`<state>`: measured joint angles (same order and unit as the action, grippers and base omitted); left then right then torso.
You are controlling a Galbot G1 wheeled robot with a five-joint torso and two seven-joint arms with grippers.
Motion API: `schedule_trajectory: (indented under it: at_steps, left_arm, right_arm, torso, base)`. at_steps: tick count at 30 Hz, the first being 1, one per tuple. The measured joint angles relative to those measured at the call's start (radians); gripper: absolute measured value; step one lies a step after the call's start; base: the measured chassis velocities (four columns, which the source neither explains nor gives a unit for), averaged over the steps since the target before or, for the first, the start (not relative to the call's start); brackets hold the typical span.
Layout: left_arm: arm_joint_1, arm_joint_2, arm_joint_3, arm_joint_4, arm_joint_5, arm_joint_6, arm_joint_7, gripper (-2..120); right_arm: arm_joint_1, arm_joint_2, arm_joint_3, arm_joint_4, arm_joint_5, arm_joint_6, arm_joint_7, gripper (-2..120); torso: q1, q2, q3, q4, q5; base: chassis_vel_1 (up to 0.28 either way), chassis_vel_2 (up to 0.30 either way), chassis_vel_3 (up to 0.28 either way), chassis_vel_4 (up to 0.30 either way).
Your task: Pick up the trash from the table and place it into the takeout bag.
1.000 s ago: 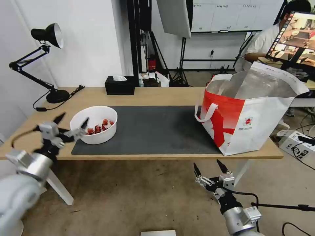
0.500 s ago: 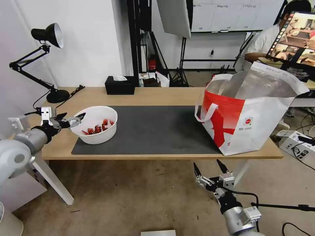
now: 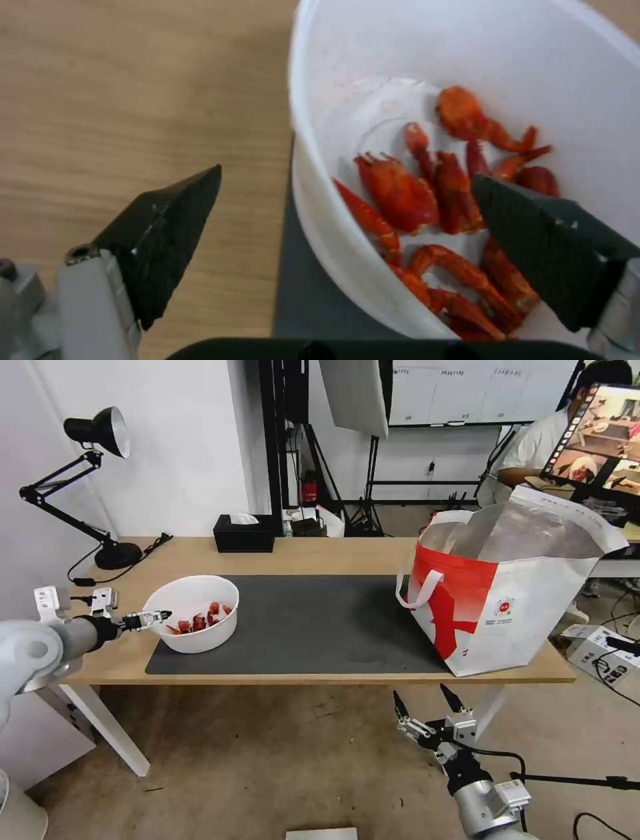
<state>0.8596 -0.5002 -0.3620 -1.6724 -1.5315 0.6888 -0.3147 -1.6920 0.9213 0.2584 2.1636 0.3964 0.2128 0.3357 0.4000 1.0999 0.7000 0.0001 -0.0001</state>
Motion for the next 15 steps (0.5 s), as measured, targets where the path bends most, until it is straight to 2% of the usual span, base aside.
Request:
schedule_trajectory:
  at_steps: [1, 4, 6, 8, 9, 12, 15]
  left_arm:
    - [0.000, 0.000, 0.000, 0.000, 0.000, 0.000, 0.000, 100]
    - [-0.085, -0.016, 0.071, 0.047, -0.058, 0.027, -0.060, 100]
    - [-0.100, -0.019, 0.083, 0.054, -0.067, 0.032, -0.069, 100]
    - [-0.145, -0.029, 0.117, 0.077, -0.103, 0.046, -0.115, 100]
    - [-0.145, -0.029, 0.117, 0.077, -0.103, 0.046, -0.115, 100]
    - [-0.186, -0.040, 0.150, 0.102, -0.141, 0.052, -0.174, 100]
    - [-0.200, -0.041, 0.164, 0.110, -0.149, 0.052, -0.196, 100]
  right_arm:
    - [0.000, 0.000, 0.000, 0.000, 0.000, 0.000, 0.000, 100]
    - [0.000, 0.000, 0.000, 0.000, 0.000, 0.000, 0.000, 100]
    - [0.000, 0.000, 0.000, 0.000, 0.000, 0.000, 0.000, 100]
    - [0.000, 0.000, 0.000, 0.000, 0.000, 0.000, 0.000, 100]
    - [0.000, 0.000, 0.000, 0.000, 0.000, 0.000, 0.000, 100]
    - [0.000, 0.000, 0.000, 0.000, 0.000, 0.000, 0.000, 100]
    - [0.000, 0.000, 0.000, 0.000, 0.000, 0.000, 0.000, 100]
  torso:
    - [0.000, 0.000, 0.000, 0.0000, 0.0000]
    - [0.000, 0.000, 0.000, -0.0001, 0.0000]
    - [0.000, 0.000, 0.000, -0.0001, 0.0001]
    - [0.000, 0.000, 0.000, -0.0001, 0.0001]
    - [0.000, 0.000, 0.000, -0.0001, 0.0001]
    - [0.000, 0.000, 0.000, -0.0001, 0.0001]
    - [0.000, 0.000, 0.000, -0.0001, 0.0001]
  base:
    - [0.000, 0.000, 0.000, 0.000]
    - [0.000, 0.000, 0.000, 0.000]
    - [0.000, 0.000, 0.000, 0.000]
    - [0.000, 0.000, 0.000, 0.000]
    - [0.000, 0.000, 0.000, 0.000]
    - [0.000, 0.000, 0.000, 0.000]
    - [0.000, 0.000, 0.000, 0.000]
